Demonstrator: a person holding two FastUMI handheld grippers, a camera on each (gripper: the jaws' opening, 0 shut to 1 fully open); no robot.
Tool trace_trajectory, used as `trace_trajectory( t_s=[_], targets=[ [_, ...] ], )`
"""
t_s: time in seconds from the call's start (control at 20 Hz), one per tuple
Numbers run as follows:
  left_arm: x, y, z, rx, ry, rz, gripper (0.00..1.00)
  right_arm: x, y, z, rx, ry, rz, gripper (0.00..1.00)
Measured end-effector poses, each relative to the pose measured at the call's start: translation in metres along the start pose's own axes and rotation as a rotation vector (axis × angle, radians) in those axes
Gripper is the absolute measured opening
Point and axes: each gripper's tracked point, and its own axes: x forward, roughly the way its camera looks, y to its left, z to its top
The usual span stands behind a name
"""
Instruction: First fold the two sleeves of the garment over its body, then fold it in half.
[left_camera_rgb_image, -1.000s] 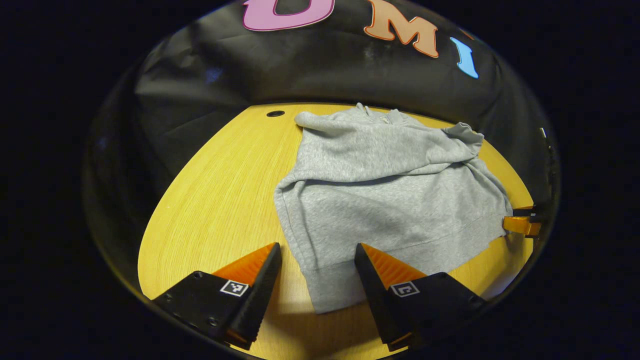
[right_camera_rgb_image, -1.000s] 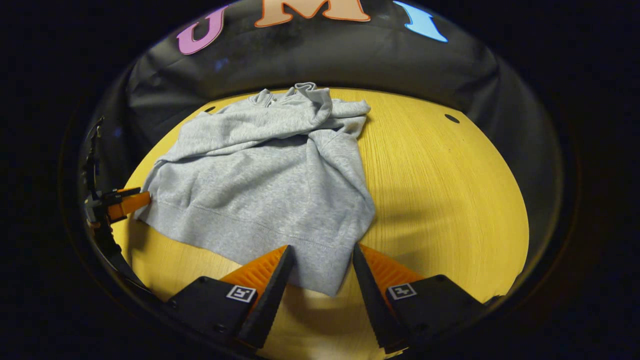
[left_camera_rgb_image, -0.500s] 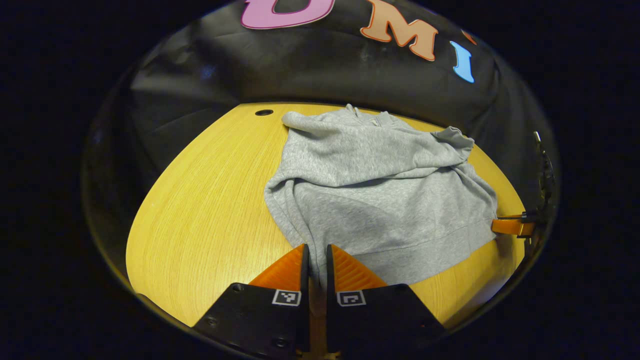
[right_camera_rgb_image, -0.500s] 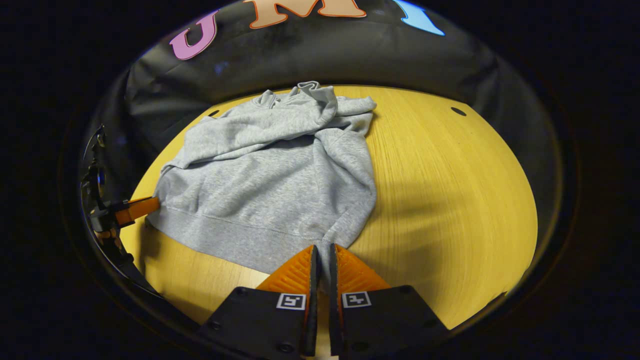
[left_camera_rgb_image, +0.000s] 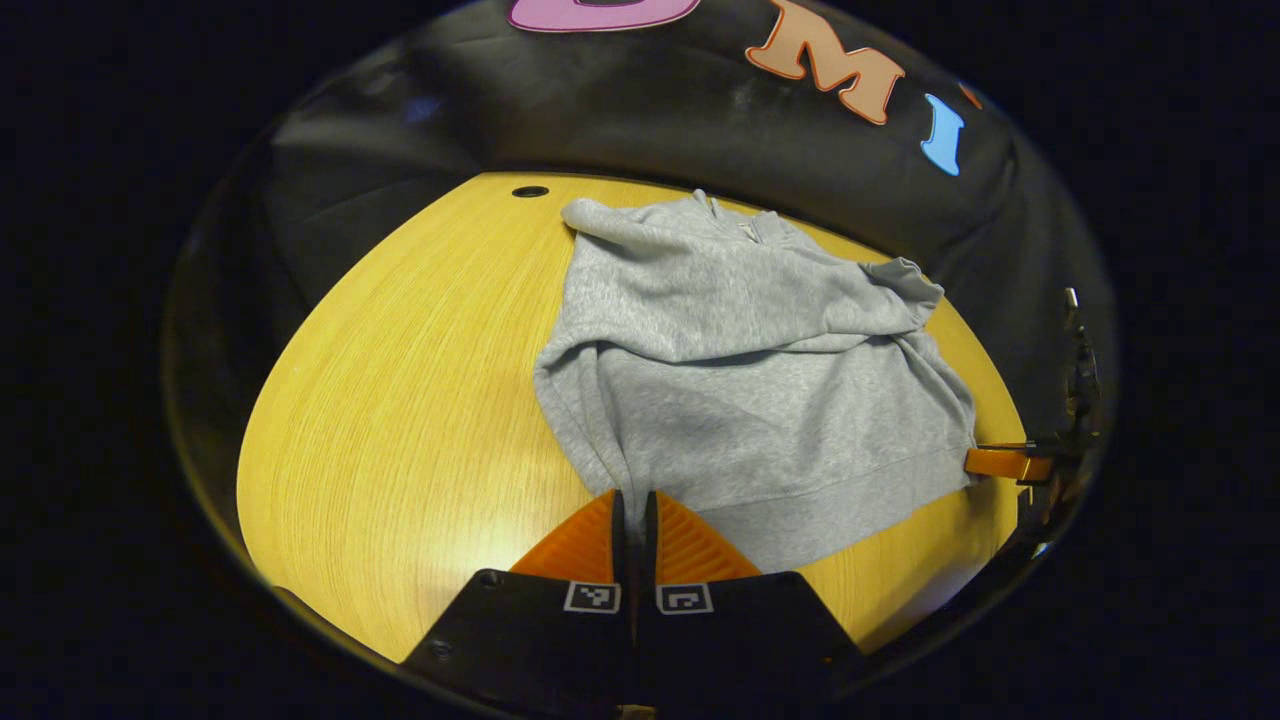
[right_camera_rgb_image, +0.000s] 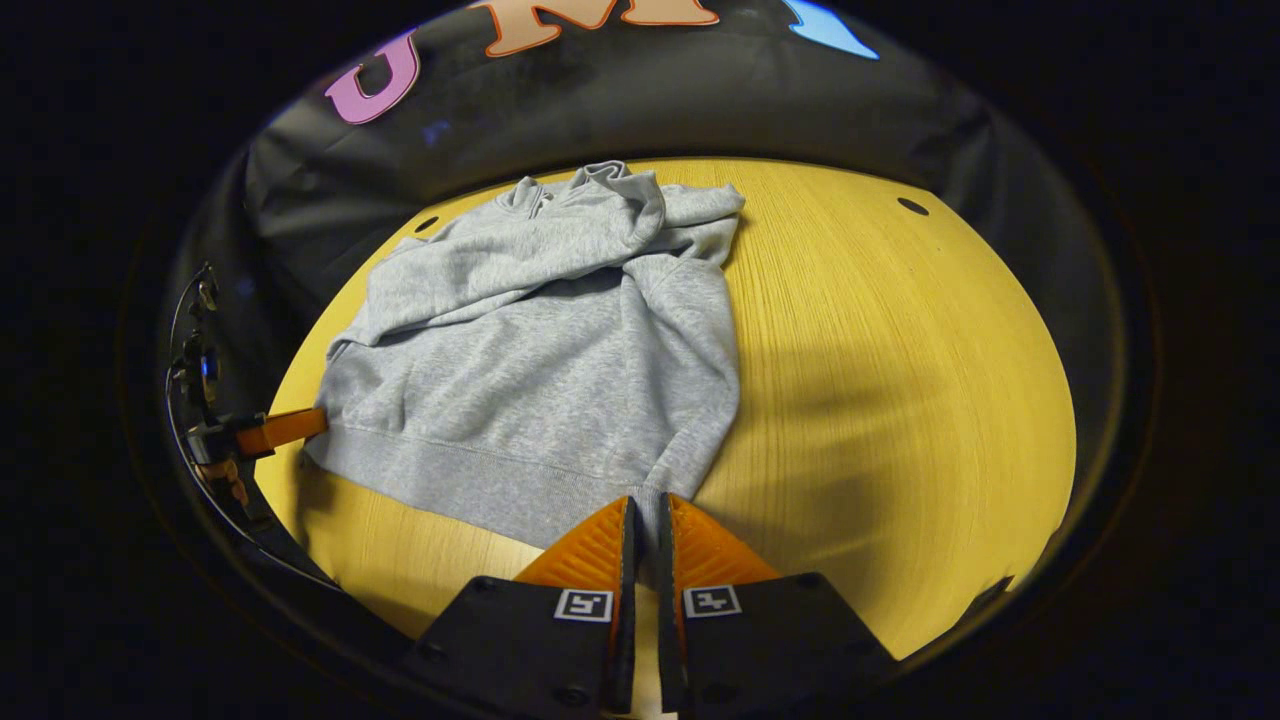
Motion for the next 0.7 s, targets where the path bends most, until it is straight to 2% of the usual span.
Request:
trace_trajectory(
  t_s=[0.3, 0.7],
  targets=[
    [0.001, -0.002, 0.003, 0.001, 0.045, -0.018, 0.0, -0.007, 0.002, 0.012, 0.054, -0.009, 0.019, 0.12],
    [-0.024, -0.015, 0.06, -0.039, -0.043, -0.067, 0.0, -0.043, 0.029, 0.071, 0.248, -0.113, 0.164, 0.12]
  ],
)
